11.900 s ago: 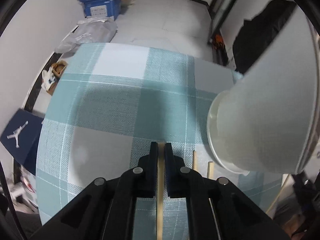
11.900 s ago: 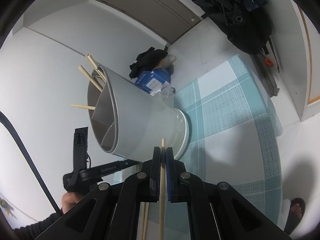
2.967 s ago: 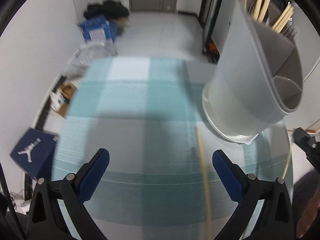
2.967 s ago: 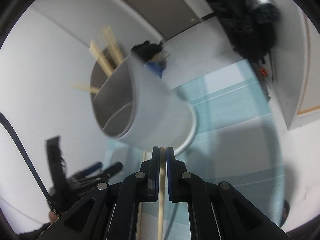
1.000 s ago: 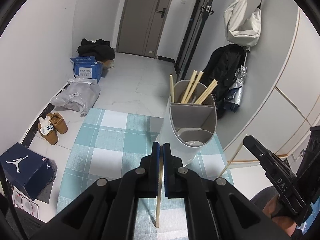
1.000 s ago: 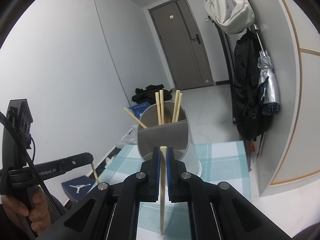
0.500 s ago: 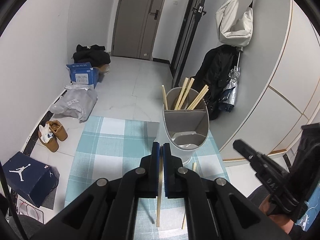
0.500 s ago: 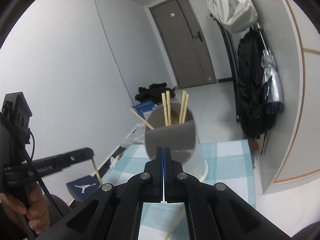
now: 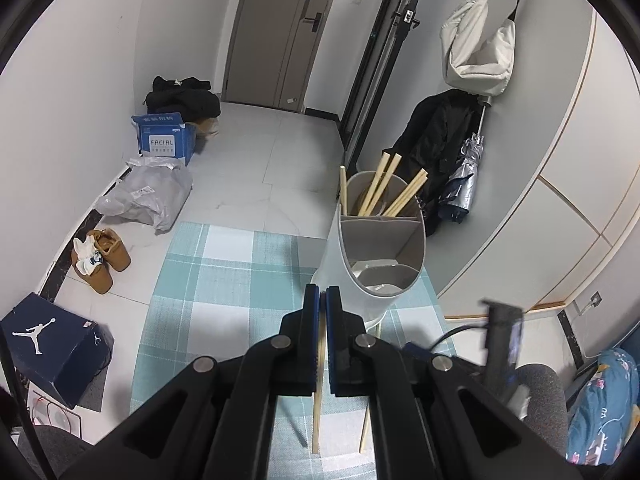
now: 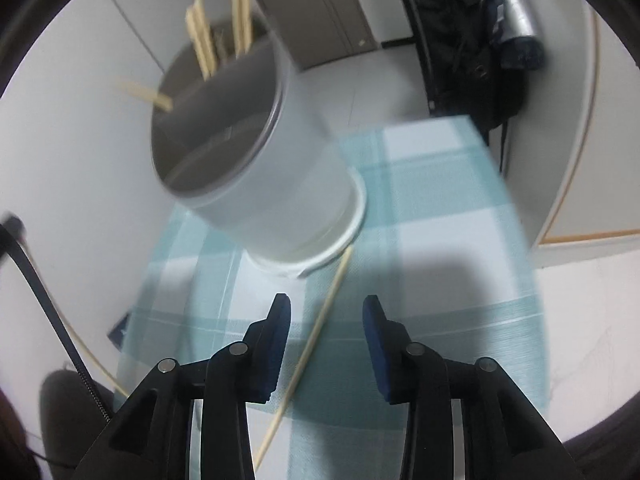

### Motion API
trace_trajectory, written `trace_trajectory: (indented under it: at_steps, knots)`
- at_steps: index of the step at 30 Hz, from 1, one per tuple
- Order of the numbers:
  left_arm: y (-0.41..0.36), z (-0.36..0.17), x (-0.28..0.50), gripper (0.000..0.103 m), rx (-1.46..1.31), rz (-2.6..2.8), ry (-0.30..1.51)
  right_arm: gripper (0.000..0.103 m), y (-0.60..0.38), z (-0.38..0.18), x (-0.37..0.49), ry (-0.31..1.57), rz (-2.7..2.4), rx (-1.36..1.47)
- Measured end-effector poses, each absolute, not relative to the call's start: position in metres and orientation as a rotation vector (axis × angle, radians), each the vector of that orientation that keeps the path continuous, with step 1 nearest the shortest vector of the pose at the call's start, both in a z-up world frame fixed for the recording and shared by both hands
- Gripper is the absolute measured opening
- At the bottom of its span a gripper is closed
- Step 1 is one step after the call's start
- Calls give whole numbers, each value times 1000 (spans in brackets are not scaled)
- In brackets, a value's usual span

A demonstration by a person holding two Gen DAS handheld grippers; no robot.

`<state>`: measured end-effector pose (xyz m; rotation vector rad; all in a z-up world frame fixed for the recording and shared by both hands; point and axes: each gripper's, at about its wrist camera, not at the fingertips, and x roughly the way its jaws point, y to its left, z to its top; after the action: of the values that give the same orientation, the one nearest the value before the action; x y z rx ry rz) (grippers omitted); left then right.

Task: Organize utensils
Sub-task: 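Raise both held chopsticks and carry them over the white holder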

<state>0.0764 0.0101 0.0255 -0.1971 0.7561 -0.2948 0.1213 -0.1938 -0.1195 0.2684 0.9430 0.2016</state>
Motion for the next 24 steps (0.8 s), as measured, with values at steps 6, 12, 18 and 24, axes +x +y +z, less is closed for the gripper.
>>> trace_trajectory:
  at_steps: [6, 12, 18, 24]
  knots:
    - [17, 28, 78, 0, -215, -301, 759, 24, -152, -139, 125, 969, 117, 97]
    - [21, 26, 80, 0, -224, -312, 759, 4, -147, -140, 111, 1008, 149, 13]
    - [24, 22, 83, 0, -241, -320, 762, 4, -140, -134, 81, 1143, 445, -112]
    - [28, 22, 83, 0, -238, -317, 774, 12, -128, -129, 86, 1132, 492, -194]
